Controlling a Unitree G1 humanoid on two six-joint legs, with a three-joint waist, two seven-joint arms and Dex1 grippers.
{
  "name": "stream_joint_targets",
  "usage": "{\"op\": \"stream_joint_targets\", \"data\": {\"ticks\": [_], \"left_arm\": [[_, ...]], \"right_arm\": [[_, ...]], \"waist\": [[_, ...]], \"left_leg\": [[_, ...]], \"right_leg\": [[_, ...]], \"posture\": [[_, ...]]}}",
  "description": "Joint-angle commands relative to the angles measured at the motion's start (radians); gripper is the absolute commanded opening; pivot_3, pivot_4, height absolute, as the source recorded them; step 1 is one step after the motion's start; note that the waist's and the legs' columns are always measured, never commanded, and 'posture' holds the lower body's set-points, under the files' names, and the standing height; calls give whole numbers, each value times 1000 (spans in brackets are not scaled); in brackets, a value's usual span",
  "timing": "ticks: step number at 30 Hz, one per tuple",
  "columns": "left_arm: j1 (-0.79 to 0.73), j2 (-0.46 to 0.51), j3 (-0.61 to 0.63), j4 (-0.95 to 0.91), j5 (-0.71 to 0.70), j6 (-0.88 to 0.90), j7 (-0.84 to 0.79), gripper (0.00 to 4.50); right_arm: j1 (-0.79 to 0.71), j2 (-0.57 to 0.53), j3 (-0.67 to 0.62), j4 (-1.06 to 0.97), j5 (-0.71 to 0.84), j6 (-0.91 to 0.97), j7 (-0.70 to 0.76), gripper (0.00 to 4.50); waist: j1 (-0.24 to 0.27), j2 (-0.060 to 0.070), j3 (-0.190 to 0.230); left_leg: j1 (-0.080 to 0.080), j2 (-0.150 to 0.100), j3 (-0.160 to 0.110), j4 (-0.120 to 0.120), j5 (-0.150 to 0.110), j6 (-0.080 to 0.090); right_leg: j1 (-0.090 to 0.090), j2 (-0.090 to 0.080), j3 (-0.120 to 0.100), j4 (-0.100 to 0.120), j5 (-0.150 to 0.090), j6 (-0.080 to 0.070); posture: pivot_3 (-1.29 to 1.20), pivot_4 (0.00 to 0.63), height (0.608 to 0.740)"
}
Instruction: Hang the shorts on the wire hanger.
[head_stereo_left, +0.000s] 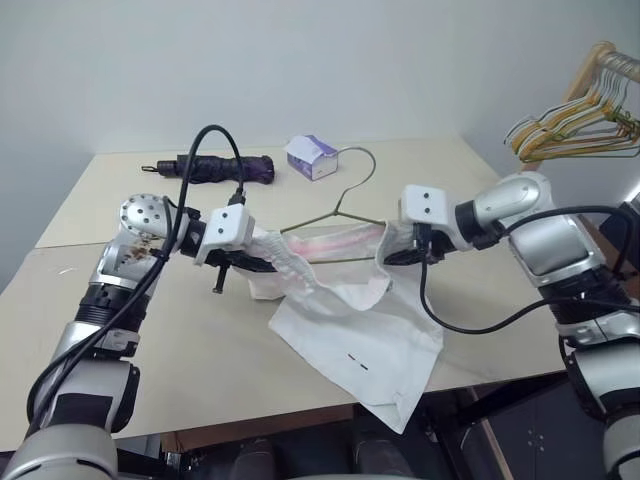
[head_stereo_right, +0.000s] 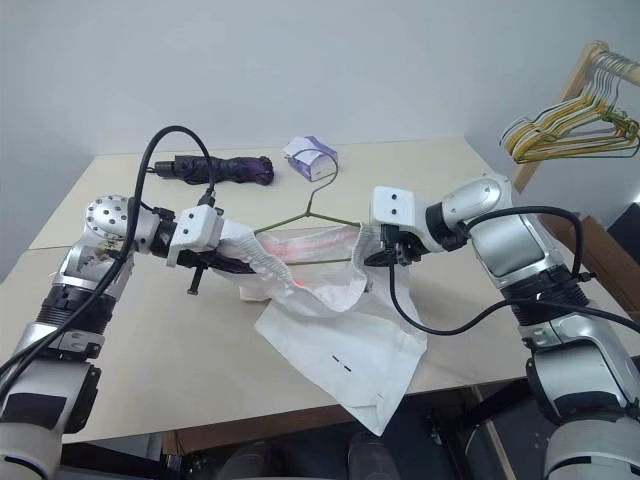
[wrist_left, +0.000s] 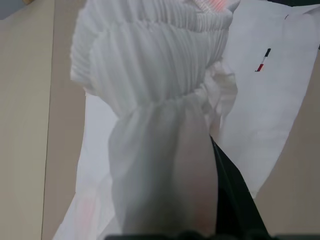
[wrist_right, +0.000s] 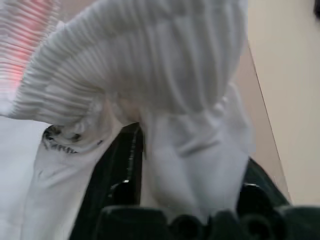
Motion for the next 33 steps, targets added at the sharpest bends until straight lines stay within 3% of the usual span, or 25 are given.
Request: {"op": "stream_joint_targets", "data": {"ticks": [1,3,10,19,24,29,33], "left_arm": [[-40,-1,3,3,-6,-43,-12,17],[-46,-7,-1,19,-3,-59,-16,17],[-81,-37,9,87,-2,-57,-4,17],[-124,-45,94,206,-45,-98,50,2899],[-185,-94,174,280,-15,-156,294,4470],[-208,-115,232,224,-80,-114,346,4470],[-137,-169,298,-35,-255,164,447,4470]], "right_arm": [[-41,-9,-23,-17,-8,-29,40,703],[-35,-14,-21,-30,-12,-31,65,68],[-10,-18,-57,-61,19,65,88,13],[205,-94,-235,-250,168,406,-5,0],[358,-109,-346,-339,233,546,-124,0],[496,-86,-470,-392,261,678,-287,0],[577,-10,-597,-455,265,799,-463,0]], "waist": [[0,0,0],[0,0,0],[-2,0,0],[1,0,0],[3,0,0],[-1,0,0],[-5,-1,0]], "left_leg": [[0,0,0,0,0,0],[0,0,0,0,0,0],[0,0,0,0,0,0],[0,0,0,0,0,0],[0,0,-1,1,0,0],[0,-1,-1,1,0,0],[0,0,-1,1,0,0]], "right_leg": [[0,0,0,0,0,0],[0,0,0,0,0,0],[0,0,0,0,0,0],[0,0,0,1,0,0],[1,-1,-1,0,0,0],[1,-1,0,0,0,1],[1,-1,0,0,0,1]], "posture": [[-76,0,740],[-83,0,740],[-94,0,740],[-106,0,740],[-116,0,740],[-130,0,740],[-150,0,740]]}}
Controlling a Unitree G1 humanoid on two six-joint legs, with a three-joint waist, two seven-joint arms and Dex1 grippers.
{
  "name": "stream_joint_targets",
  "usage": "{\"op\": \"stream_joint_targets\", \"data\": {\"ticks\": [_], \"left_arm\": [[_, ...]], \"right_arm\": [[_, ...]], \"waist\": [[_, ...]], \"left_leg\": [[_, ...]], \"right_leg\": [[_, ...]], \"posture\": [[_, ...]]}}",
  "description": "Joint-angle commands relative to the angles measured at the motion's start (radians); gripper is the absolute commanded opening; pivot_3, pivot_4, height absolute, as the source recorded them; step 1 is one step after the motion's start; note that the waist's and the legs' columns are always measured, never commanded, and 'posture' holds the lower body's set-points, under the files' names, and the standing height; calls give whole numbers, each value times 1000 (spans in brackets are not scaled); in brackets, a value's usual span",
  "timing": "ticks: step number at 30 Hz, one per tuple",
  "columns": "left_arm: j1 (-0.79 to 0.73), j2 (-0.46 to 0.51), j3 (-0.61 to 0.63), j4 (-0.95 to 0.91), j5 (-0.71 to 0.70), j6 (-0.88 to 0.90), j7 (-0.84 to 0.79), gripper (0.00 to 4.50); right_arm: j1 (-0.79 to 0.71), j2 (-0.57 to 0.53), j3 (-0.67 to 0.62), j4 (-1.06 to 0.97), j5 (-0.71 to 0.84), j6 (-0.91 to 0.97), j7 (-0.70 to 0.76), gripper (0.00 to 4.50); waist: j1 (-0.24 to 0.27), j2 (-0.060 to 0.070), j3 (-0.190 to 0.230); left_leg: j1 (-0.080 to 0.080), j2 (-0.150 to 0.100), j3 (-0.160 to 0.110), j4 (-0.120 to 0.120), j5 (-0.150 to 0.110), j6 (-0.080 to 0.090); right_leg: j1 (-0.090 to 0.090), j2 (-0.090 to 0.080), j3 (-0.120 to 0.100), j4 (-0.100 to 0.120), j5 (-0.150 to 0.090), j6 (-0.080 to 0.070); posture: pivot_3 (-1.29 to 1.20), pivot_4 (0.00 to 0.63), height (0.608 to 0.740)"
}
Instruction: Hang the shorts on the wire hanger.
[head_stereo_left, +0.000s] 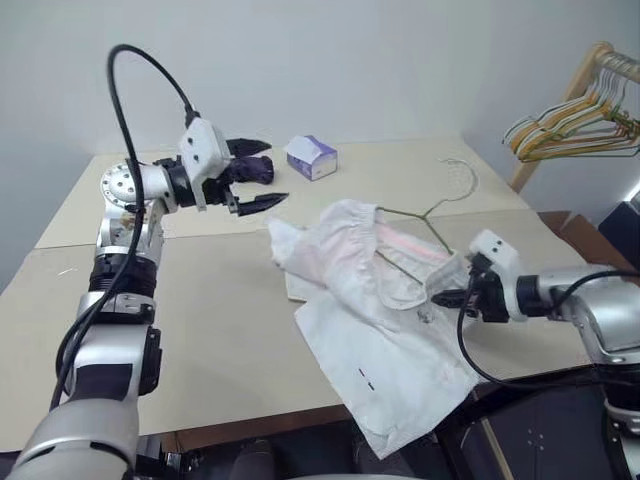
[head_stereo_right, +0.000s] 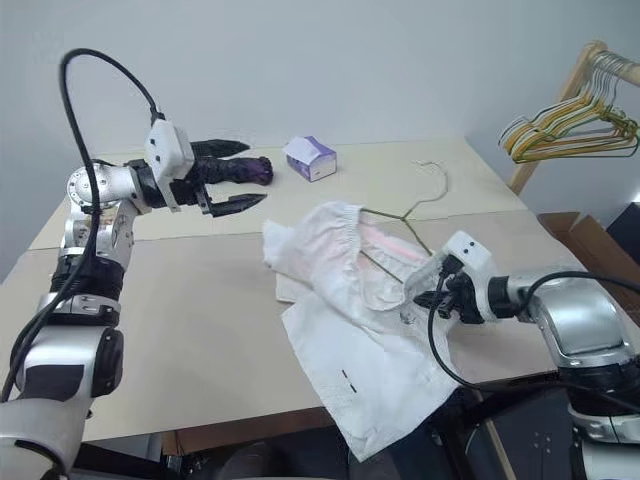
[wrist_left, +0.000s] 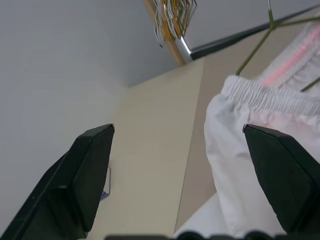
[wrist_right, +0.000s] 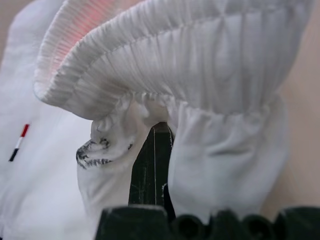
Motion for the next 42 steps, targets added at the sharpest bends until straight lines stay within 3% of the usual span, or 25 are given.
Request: {"op": "stream_joint_targets", "data": {"ticks": [1,4,7,12,20,28,42], "left_arm": [[50,-38,64,-270,-180,259,109,4470],[161,-65,84,-543,-363,506,199,4470],[233,-109,99,-711,-483,634,309,4470],[291,-172,83,-851,-554,705,438,4470],[281,-210,43,-883,-545,691,496,4470],[298,-194,26,-871,-523,666,477,4470],[300,-193,13,-872,-512,665,473,4470]], "right_arm": [[28,54,-127,-87,-11,95,-171,0],[32,160,-261,-132,-38,232,-332,0],[8,235,-363,-151,-77,343,-450,0],[-76,219,-458,-43,-156,412,-591,0],[-331,198,-631,168,-242,471,-752,0],[-534,82,-763,398,-292,420,-851,0],[-625,-95,-846,797,-266,188,-966,0]], "waist": [[-5,0,0],[-19,1,-1],[-27,1,-1],[-50,2,-1],[-110,5,1],[-137,10,4],[-166,10,4]], "left_leg": [[0,0,0,0,0,0],[0,0,-1,0,0,0],[1,-1,-4,0,0,0],[3,-3,-1,0,0,0],[8,-3,0,0,0,0],[14,-4,0,0,-1,2],[16,-4,0,-2,-1,2]], "right_leg": [[0,0,0,0,0,0],[0,-1,2,1,1,1],[1,-1,3,1,1,2],[3,-1,4,0,1,4],[7,0,8,-1,0,7],[15,-1,8,-6,-2,10],[17,-1,10,-9,-4,7]], "posture": [[-154,0,740],[-173,0,740],[-189,1,740],[-220,21,740],[-223,32,740],[-224,35,740],[-218,26,740]]}}
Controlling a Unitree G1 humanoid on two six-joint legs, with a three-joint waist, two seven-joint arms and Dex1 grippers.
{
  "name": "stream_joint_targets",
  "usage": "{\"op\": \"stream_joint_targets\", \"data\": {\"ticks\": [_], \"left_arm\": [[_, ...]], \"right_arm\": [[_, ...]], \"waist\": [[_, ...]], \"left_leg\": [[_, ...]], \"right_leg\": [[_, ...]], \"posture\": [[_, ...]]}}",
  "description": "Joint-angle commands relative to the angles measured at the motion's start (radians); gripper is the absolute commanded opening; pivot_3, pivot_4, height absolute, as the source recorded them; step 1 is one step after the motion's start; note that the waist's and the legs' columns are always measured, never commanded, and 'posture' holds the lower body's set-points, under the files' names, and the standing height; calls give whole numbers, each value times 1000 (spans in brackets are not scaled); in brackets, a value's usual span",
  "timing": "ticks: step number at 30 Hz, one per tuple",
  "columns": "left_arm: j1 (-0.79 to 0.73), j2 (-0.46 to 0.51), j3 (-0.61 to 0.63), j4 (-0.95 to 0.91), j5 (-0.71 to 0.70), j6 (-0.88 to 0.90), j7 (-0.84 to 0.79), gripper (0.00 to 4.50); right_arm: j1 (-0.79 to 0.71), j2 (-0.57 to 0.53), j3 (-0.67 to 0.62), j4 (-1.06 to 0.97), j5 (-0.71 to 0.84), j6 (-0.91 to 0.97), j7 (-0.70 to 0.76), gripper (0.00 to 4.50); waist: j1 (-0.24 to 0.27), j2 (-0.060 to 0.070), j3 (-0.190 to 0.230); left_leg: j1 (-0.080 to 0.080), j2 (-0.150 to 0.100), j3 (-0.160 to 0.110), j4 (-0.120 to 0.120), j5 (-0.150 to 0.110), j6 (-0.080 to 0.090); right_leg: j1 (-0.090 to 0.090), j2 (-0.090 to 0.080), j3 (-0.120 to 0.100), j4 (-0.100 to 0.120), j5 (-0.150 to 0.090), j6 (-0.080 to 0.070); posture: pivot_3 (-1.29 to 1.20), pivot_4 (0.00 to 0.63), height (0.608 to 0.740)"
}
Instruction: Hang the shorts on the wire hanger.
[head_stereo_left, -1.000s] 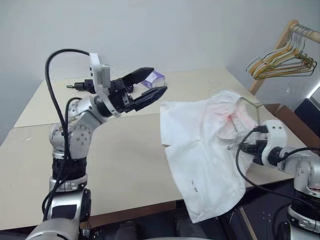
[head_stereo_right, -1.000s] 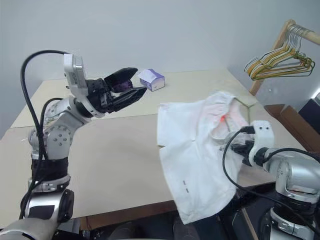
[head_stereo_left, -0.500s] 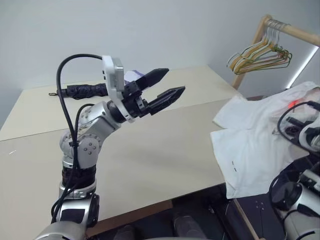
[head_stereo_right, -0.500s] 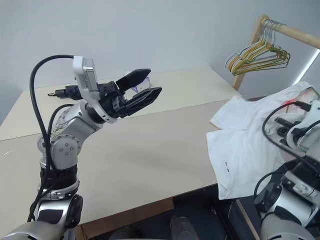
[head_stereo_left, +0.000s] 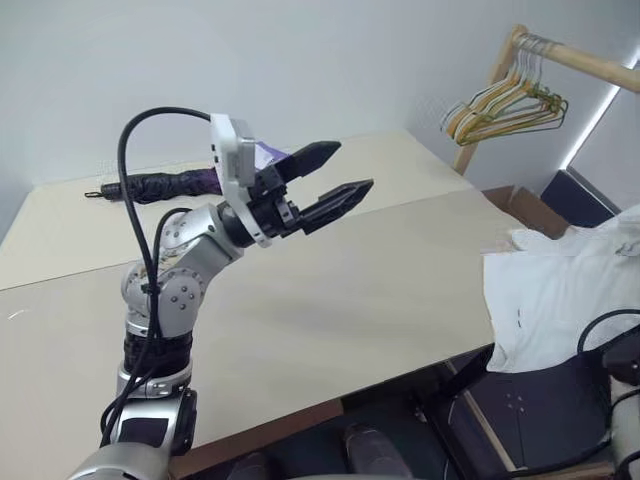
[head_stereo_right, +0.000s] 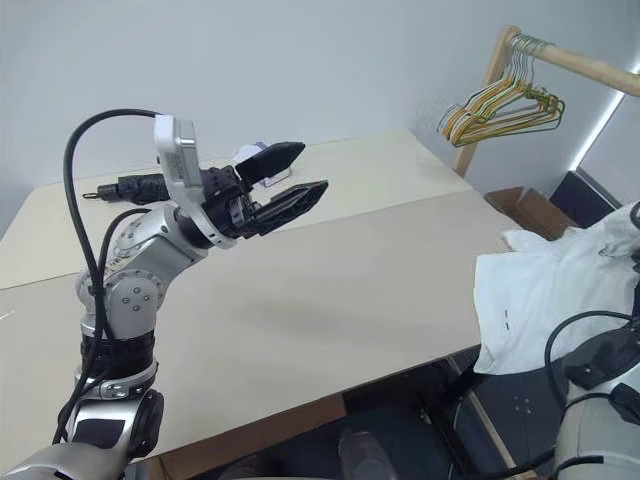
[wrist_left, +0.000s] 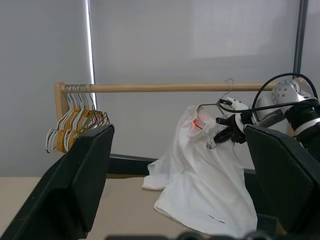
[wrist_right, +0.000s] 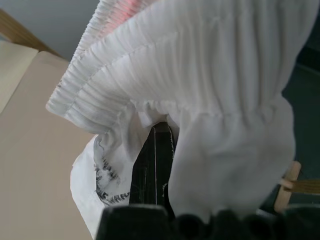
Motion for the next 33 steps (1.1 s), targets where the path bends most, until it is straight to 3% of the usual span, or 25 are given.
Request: {"op": "stream_joint_targets", "data": {"ticks": [1,9,12,17,22,25,33], "left_arm": [[-8,9,9,-15,2,-24,-5,4470],[-4,6,3,-27,2,-21,-1,4470],[-6,11,6,-26,1,-20,-3,4500],[-9,16,6,-24,0,-20,-3,4500],[-13,18,0,-27,-3,-22,-15,4500],[-16,19,3,-21,-2,-21,-16,4500],[-14,30,8,-22,-7,-12,-21,4500]], "right_arm": [[-24,-42,-12,52,29,-83,-15,0],[13,-28,-32,93,65,-119,-44,0],[48,-20,-13,56,81,-139,-33,789],[140,19,65,-92,95,-187,1,2503],[208,61,76,-220,90,-230,-20,3441],[260,88,104,-324,83,-276,-26,4457],[347,151,198,-527,28,-538,-90,4483]], "waist": [[-2,0,0],[-16,0,0],[-16,0,0],[-20,0,0],[-20,1,0],[-21,1,0],[-21,1,0]], "left_leg": [[0,0,0,0,0,0],[0,0,-1,0,0,0],[0,0,-1,-1,0,0],[-2,0,-1,-1,-1,1],[-1,0,-2,-1,-1,1],[-1,0,-2,-1,-1,1],[-1,0,-4,-2,-1,1]], "right_leg": [[0,0,0,0,-1,-2],[1,0,1,-2,-1,-2],[2,0,0,-5,0,-1],[2,0,2,-11,4,4],[2,0,2,-10,4,5],[2,0,2,-11,5,5],[2,0,2,-10,5,5]], "posture": [[-216,26,740],[-215,21,740],[-214,18,740],[-217,15,740],[-219,14,740],[-225,12,740],[-223,17,740]]}}
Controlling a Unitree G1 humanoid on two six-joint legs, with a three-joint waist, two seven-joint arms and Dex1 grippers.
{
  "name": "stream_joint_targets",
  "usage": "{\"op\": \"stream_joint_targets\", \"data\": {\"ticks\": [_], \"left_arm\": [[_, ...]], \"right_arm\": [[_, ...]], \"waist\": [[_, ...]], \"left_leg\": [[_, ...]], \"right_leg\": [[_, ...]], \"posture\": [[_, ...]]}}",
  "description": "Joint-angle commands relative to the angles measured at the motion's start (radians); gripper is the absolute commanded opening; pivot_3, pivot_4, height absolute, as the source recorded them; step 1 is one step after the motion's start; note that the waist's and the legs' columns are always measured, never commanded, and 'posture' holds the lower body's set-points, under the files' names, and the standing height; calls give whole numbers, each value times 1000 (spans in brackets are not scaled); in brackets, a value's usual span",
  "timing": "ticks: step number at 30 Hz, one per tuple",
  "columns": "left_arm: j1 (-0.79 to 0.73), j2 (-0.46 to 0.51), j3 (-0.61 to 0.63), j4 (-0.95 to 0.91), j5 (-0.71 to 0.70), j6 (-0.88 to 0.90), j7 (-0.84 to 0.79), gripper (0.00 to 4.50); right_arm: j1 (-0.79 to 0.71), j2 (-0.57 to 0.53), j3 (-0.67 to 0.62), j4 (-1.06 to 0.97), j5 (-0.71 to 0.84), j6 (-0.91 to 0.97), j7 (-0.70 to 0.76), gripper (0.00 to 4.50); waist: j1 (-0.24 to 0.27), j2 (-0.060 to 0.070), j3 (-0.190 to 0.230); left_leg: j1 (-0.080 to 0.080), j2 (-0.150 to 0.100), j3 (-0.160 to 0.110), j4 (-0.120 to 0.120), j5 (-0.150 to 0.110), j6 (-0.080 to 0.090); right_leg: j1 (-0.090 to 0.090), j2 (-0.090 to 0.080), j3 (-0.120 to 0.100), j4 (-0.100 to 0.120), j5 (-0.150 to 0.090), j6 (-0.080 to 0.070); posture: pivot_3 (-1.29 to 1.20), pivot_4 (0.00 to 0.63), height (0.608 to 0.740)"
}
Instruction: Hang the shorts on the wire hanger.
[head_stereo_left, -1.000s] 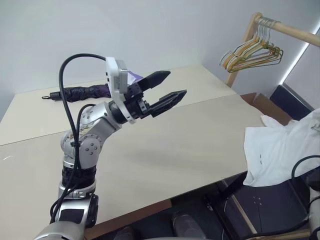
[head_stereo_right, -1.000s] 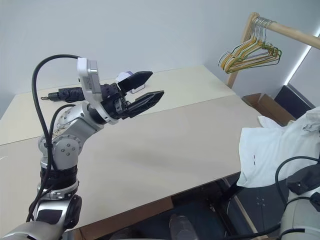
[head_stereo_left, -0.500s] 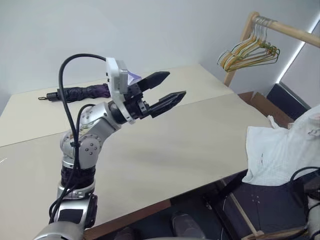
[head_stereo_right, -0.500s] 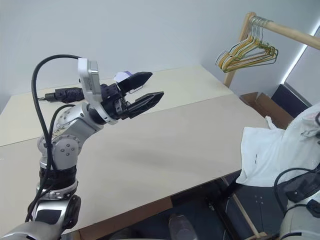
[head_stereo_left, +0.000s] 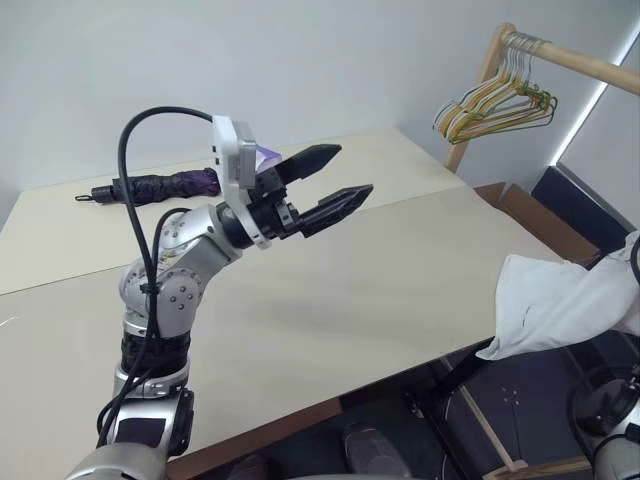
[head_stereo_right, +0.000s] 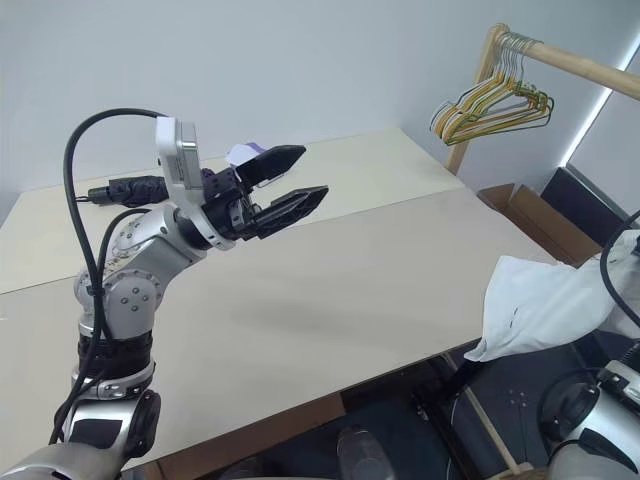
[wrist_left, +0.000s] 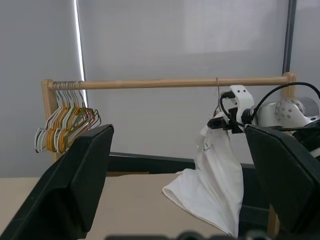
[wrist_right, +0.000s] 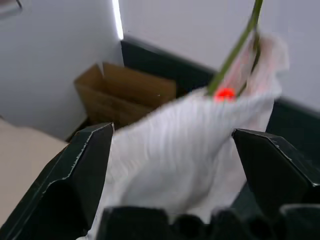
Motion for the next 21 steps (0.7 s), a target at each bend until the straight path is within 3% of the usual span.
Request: {"op": "stream_joint_targets", "data": {"ticks": [1,6,8,11,15,18,21], "left_arm": [[-16,12,15,-21,-11,-11,-3,4500],[-13,17,18,-26,-15,-7,0,4500],[-7,23,21,-27,-10,-8,2,4500],[10,46,24,-23,12,-16,-1,4500],[78,95,34,-20,54,-24,5,4500],[212,155,27,-56,209,-139,24,4500],[303,180,44,-91,260,-196,33,4500]], "right_arm": [[15,14,36,-93,-30,-159,-36,4483],[78,69,84,-158,-72,-428,-80,4483],[114,88,127,-206,-64,-575,-35,4483],[141,128,172,-310,96,-611,146,4483],[181,139,311,-326,182,-647,350,4483],[155,141,500,-287,244,-644,574,4483],[119,134,610,-243,262,-653,722,4483]], "waist": [[0,0,0],[1,0,0],[2,0,0],[-1,0,0],[0,0,0],[3,0,1],[25,-1,2]], "left_leg": [[0,0,0,0,0,0],[0,0,-1,0,0,0],[0,0,-1,0,0,0],[0,0,-1,-1,0,0],[2,2,-3,-1,0,0],[2,2,-3,-1,0,0],[2,2,-4,-2,0,0]], "right_leg": [[0,0,0,0,0,0],[0,0,0,0,0,0],[0,0,0,0,0,0],[0,0,0,0,1,2],[1,2,0,0,2,3],[0,2,0,0,2,0],[0,2,0,0,2,-2]], "posture": [[-220,19,740],[-210,17,740],[-202,14,740],[-190,13,740],[-161,8,740],[-109,7,740],[-64,7,740]]}}
